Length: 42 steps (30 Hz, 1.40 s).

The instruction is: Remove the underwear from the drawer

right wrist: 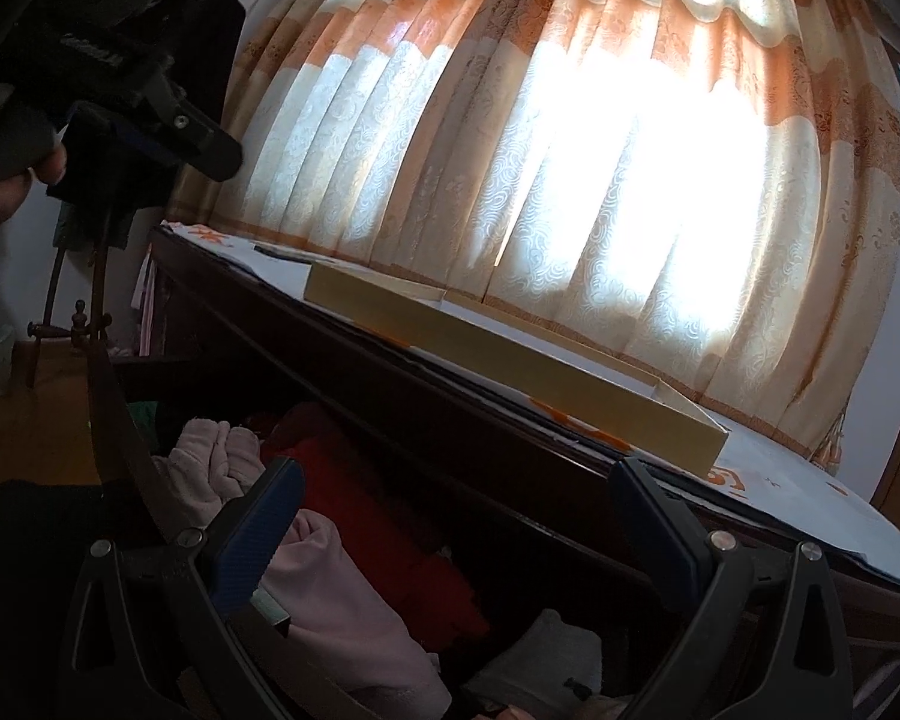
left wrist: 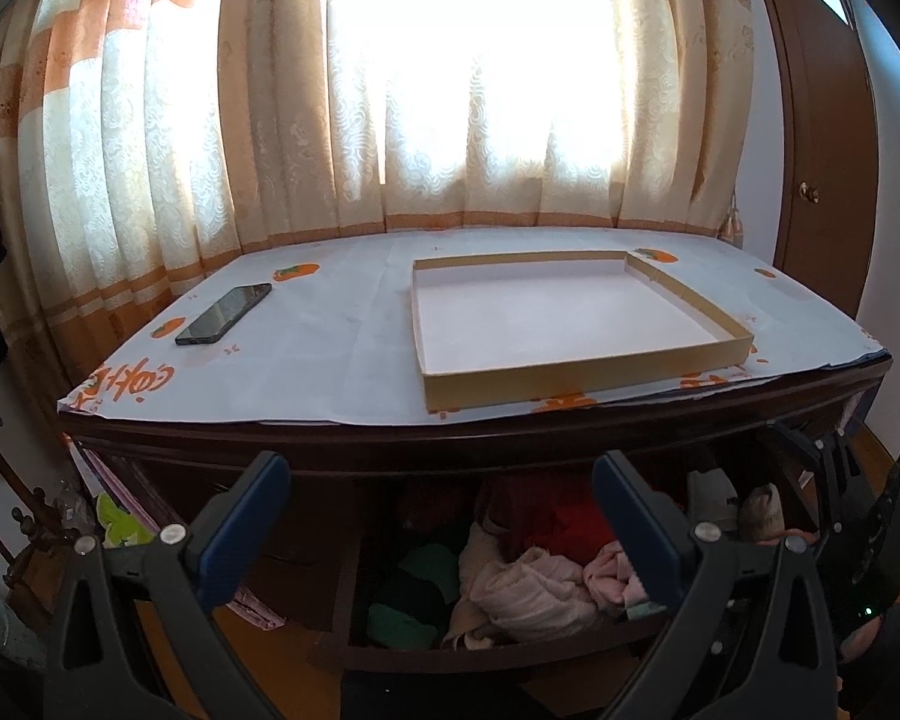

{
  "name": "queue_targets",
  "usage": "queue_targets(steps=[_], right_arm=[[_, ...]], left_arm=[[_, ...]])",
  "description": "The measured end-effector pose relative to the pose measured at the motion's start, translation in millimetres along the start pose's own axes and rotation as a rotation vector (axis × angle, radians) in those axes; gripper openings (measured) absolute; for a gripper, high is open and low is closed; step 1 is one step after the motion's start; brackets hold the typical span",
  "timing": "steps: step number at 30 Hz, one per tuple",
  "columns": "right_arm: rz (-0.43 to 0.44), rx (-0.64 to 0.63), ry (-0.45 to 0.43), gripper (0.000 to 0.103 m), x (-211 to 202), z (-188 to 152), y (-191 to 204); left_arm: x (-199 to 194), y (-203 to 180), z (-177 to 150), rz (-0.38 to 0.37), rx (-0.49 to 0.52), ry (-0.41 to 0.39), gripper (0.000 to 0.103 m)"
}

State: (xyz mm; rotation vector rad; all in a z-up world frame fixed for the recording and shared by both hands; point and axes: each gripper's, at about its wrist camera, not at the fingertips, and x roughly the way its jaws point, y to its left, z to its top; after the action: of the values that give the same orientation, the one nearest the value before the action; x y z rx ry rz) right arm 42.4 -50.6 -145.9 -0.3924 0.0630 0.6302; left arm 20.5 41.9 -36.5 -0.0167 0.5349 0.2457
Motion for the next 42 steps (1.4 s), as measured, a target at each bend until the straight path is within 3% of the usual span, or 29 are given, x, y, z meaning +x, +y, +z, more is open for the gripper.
queue_targets(steps=[21, 38, 42], right_arm=[[0.075, 0.001, 0.095, 0.102, -24, 5, 16], [0.105, -0.056, 0.186, 0.102, -19, 4, 29], [0.116, -0.056, 0.246, 0.102, -12, 2, 29]], left_arm=[[1, 16, 3, -0.004, -0.046, 0.005, 0.103], [1, 16, 4, -0.006, -0.041, 0.012, 0.103], [4, 11, 4, -0.019, -0.03, 0.031, 0.103]])
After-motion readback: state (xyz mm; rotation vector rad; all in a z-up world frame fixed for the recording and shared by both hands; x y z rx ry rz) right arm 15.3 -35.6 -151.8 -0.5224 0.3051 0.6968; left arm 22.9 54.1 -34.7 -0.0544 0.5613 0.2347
